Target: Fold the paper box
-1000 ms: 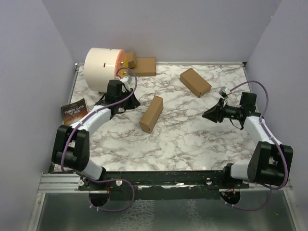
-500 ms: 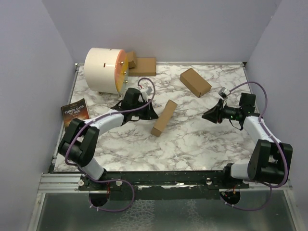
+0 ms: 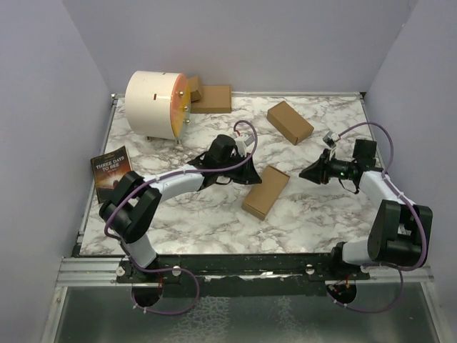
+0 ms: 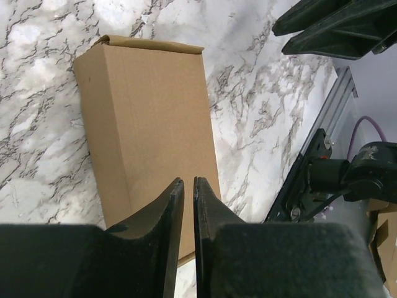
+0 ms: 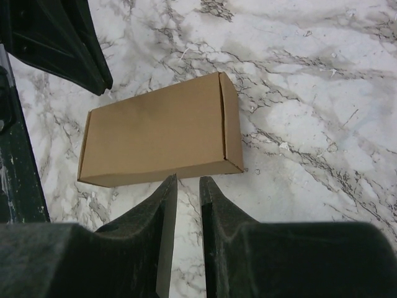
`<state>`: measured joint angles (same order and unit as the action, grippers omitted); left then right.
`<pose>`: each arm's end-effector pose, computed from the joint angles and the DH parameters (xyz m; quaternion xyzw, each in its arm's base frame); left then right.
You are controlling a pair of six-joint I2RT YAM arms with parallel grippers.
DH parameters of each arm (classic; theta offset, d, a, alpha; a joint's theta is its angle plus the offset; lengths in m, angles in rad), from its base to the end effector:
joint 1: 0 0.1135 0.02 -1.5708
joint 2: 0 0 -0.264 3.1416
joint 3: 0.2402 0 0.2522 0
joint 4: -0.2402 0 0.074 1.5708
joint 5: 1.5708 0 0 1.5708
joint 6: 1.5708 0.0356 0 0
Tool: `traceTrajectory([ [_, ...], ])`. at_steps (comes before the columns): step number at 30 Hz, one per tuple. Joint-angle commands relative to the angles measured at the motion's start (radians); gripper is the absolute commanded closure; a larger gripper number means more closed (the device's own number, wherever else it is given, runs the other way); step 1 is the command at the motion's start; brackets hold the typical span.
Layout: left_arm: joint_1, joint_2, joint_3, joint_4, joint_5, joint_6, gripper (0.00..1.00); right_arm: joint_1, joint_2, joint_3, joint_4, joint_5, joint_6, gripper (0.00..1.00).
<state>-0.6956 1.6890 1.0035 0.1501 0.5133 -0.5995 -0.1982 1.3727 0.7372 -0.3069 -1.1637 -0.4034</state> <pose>0.2721 -0.2499 0.2135 0.1659 0.8335 -0.4647 0.2487 0.2541 -0.0177 0.2040 -0.2503 0.7730 0.4227 0.4015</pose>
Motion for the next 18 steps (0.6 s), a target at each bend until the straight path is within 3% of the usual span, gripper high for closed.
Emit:
traceTrajectory([
  [1,0.0,-0.049,-0.01,-0.006,-0.078,0.043,0.81,-0.006,0.016,-0.01,0.014,-0.004,0.001,0.79],
  [4,0.024,-0.113,-0.066,-0.005,-0.14,0.088,0.74,-0.003,0.026,-0.021,-0.005,-0.024,-0.037,0.8],
  [7,0.081,-0.155,-0.145,0.016,-0.175,0.114,0.71,0.052,0.044,-0.007,-0.021,0.051,-0.058,0.84],
  [13,0.143,-0.17,-0.266,0.048,-0.149,0.115,0.83,0.203,0.132,0.059,-0.104,0.22,-0.112,0.99],
  [18,0.135,-0.141,-0.341,0.195,-0.043,0.039,0.86,0.282,0.232,0.137,-0.204,0.312,-0.152,0.99],
])
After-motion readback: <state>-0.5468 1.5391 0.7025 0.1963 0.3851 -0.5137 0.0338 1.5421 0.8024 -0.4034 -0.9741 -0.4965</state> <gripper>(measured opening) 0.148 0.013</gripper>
